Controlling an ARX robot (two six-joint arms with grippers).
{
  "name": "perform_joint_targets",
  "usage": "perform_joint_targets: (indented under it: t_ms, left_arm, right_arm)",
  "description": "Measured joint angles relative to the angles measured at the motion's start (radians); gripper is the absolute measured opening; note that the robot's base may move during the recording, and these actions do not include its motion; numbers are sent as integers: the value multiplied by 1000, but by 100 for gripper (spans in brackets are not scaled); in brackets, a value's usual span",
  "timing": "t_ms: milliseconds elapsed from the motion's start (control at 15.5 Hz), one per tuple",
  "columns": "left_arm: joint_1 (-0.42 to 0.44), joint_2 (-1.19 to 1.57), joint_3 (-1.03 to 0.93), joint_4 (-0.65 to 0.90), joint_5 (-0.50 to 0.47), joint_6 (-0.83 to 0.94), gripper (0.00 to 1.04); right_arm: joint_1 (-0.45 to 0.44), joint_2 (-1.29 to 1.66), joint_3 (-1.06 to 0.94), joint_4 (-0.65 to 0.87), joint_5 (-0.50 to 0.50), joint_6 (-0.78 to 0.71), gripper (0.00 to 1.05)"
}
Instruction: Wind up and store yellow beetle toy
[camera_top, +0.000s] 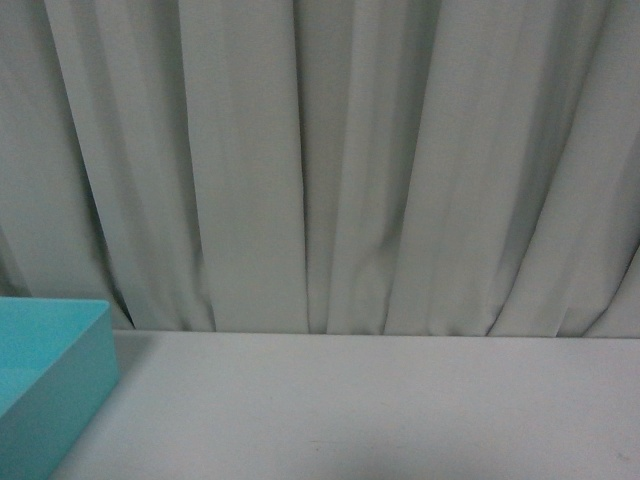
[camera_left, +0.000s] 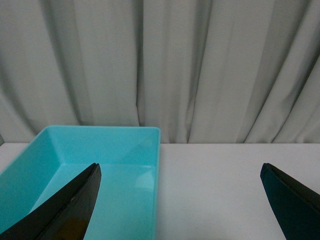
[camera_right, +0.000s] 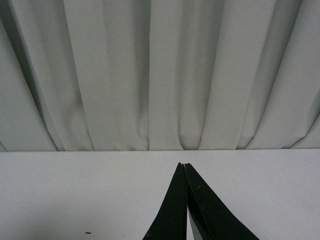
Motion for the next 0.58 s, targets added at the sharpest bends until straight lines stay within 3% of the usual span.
perform_joint_targets:
  t_ms: [580]
  left_arm:
    - [0,0,0,0,0,0,98]
  right_arm:
    - [0,-249,0,-243,0,0,2]
